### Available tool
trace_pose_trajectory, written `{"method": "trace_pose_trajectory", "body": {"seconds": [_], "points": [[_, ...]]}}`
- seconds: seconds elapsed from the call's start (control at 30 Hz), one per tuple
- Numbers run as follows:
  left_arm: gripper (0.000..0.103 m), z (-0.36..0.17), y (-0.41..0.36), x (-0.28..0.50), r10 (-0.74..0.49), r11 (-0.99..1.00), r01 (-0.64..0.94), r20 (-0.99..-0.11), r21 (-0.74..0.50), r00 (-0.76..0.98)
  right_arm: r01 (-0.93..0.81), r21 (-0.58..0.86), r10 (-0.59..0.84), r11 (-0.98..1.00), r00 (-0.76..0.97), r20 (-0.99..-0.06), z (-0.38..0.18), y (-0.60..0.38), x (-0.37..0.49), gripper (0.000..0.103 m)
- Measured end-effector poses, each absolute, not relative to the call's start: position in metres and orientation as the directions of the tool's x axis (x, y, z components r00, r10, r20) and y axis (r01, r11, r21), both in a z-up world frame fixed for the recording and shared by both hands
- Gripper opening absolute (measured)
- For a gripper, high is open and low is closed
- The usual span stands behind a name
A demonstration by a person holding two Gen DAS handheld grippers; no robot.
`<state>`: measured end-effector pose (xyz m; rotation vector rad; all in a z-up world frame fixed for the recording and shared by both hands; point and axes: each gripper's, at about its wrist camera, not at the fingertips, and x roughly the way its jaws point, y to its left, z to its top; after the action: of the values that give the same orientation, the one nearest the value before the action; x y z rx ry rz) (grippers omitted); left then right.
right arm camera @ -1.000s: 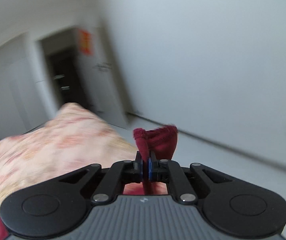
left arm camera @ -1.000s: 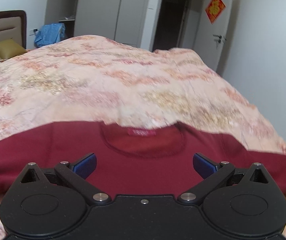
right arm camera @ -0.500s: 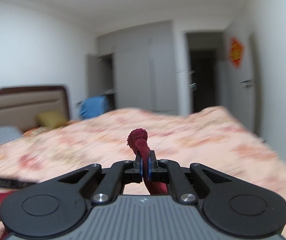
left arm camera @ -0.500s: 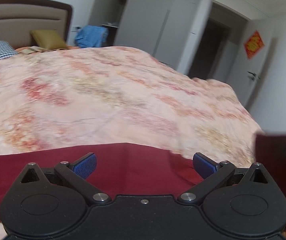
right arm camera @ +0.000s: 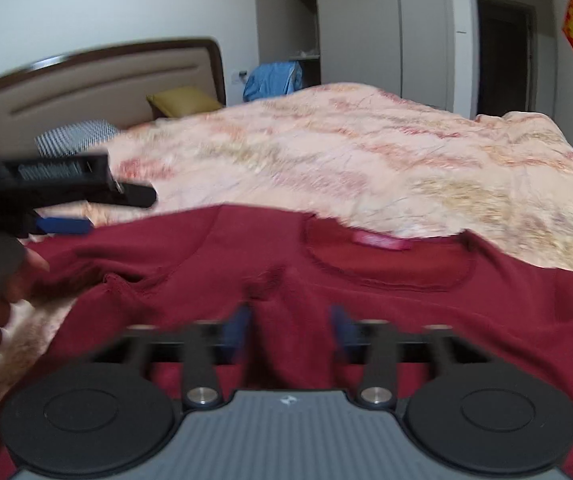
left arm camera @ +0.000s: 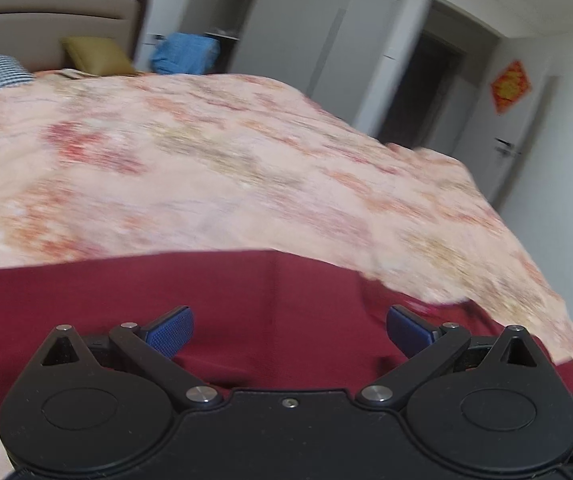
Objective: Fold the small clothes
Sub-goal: 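Carry the held sleeve across the sweater body and open the right gripper, then reach the left gripper to the other sleeve cuff and close on it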
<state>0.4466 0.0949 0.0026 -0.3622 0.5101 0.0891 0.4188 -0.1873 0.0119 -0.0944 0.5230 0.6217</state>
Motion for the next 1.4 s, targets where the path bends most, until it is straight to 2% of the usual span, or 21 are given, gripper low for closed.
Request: {"method": "trace_pose_trajectory", "body": {"seconds": [0.07, 0.13, 0.2, 0.33, 0.43, 0.57, 0.63, 0.67, 0.7, 0.77, 0.83, 0.9, 0.97, 1.03, 1.13, 1.2, 1.23, 1.3, 1.37, 1.4], "points": [[0.102, -0.001, 0.077, 0.452, -0.076, 0.939, -0.099, -0.477, -0.33, 0.876, -0.558, 0.076, 0.522, 0.826, 0.709, -0.474, 0.027, -0.22, 0.409, 0.079], [0.102, -0.006, 0.06, 0.456, -0.15, 0.935, -0.025, -0.456, -0.354, 0.877, -0.518, 0.072, 0.489, 0.852, 0.74, -0.462, 0.033, -0.254, 0.403, 0.088], [0.102, -0.012, 0.042, 0.461, -0.174, 0.942, 0.01, -0.462, -0.336, 0.869, -0.458, 0.079, 0.441, 0.886, 0.775, -0.452, 0.036, -0.287, 0.404, 0.093], [0.102, -0.03, 0.019, 0.471, -0.132, 0.975, 0.019, -0.511, -0.219, 0.849, -0.314, 0.084, 0.316, 0.946, 0.829, -0.462, 0.034, -0.352, 0.416, 0.097], [0.102, -0.047, 0.014, 0.477, -0.085, 0.988, -0.004, -0.564, -0.156, 0.821, -0.234, 0.174, 0.29, 0.956, 0.834, -0.47, 0.021, -0.396, 0.441, 0.097], [0.102, -0.061, 0.013, 0.477, -0.061, 0.992, -0.014, -0.575, -0.125, 0.816, -0.172, 0.405, 0.373, 0.898, 0.786, -0.493, -0.003, -0.438, 0.487, 0.075], [0.102, -0.061, 0.01, 0.476, -0.053, 0.994, -0.013, -0.572, -0.11, 0.819, -0.149, 0.526, 0.433, 0.837, 0.769, -0.471, -0.014, -0.449, 0.504, 0.059], [0.102, -0.062, 0.009, 0.477, -0.051, 0.994, -0.013, -0.57, -0.107, 0.82, -0.14, 0.553, 0.442, 0.821, 0.77, -0.461, -0.017, -0.452, 0.509, 0.031], [0.103, -0.062, 0.009, 0.476, -0.05, 0.994, -0.012, -0.568, -0.104, 0.821, -0.134, 0.566, 0.447, 0.813, 0.768, -0.459, -0.018, -0.454, 0.513, 0.01], [0.103, -0.062, 0.007, 0.475, -0.052, 0.995, -0.005, -0.565, -0.099, 0.823, -0.142, 0.537, 0.416, 0.831, 0.8, -0.433, -0.012, -0.452, 0.506, 0.009], [0.103, -0.062, 0.004, 0.475, -0.049, 0.996, 0.0, -0.567, -0.086, 0.822, -0.151, 0.356, 0.298, 0.922, 0.864, -0.406, 0.008, -0.439, 0.479, 0.009], [0.103, -0.063, 0.002, 0.476, -0.042, 0.997, 0.002, -0.571, -0.071, 0.82, -0.144, 0.182, 0.206, 0.973, 0.895, -0.396, 0.017, -0.424, 0.458, 0.008], [0.103, -0.063, 0.002, 0.476, -0.037, 0.998, 0.001, -0.573, -0.064, 0.819, -0.125, 0.068, 0.142, 0.99, 0.888, -0.437, 0.009, -0.411, 0.457, 0.008], [0.103, -0.063, 0.002, 0.477, -0.038, 0.998, 0.001, -0.575, -0.066, 0.817, -0.113, 0.064, 0.13, 0.992, 0.865, -0.485, -0.006, -0.409, 0.468, 0.008], [0.103, -0.062, 0.003, 0.477, -0.045, 0.997, 0.002, -0.575, -0.075, 0.817, -0.106, 0.085, 0.135, 0.991, 0.854, -0.503, -0.018, -0.409, 0.472, 0.01], [0.102, -0.058, 0.007, 0.476, -0.054, 0.996, 0.0, -0.579, -0.093, 0.814, -0.096, 0.095, 0.131, 0.991, 0.854, -0.503, -0.015, -0.41, 0.465, 0.025], [0.102, -0.054, 0.009, 0.474, -0.052, 0.995, -0.01, -0.581, -0.103, 0.812, -0.1, 0.094, 0.134, 0.991, 0.86, -0.493, -0.011, -0.412, 0.458, 0.029], [0.102, -0.046, 0.015, 0.465, -0.047, 0.991, -0.034, -0.573, -0.13, 0.818, -0.108, 0.072, 0.129, 0.992, 0.868, -0.48, -0.004, -0.413, 0.443, 0.058], [0.102, -0.038, 0.025, 0.453, -0.059, 0.984, -0.048, -0.568, -0.171, 0.821, -0.122, 0.067, 0.139, 0.99, 0.879, -0.457, 0.003, -0.412, 0.423, 0.069], [0.102, -0.034, 0.03, 0.445, -0.061, 0.981, -0.056, -0.568, -0.186, 0.82, -0.129, 0.063, 0.143, 0.99, 0.88, -0.453, 0.005, -0.411, 0.413, 0.071]]}}
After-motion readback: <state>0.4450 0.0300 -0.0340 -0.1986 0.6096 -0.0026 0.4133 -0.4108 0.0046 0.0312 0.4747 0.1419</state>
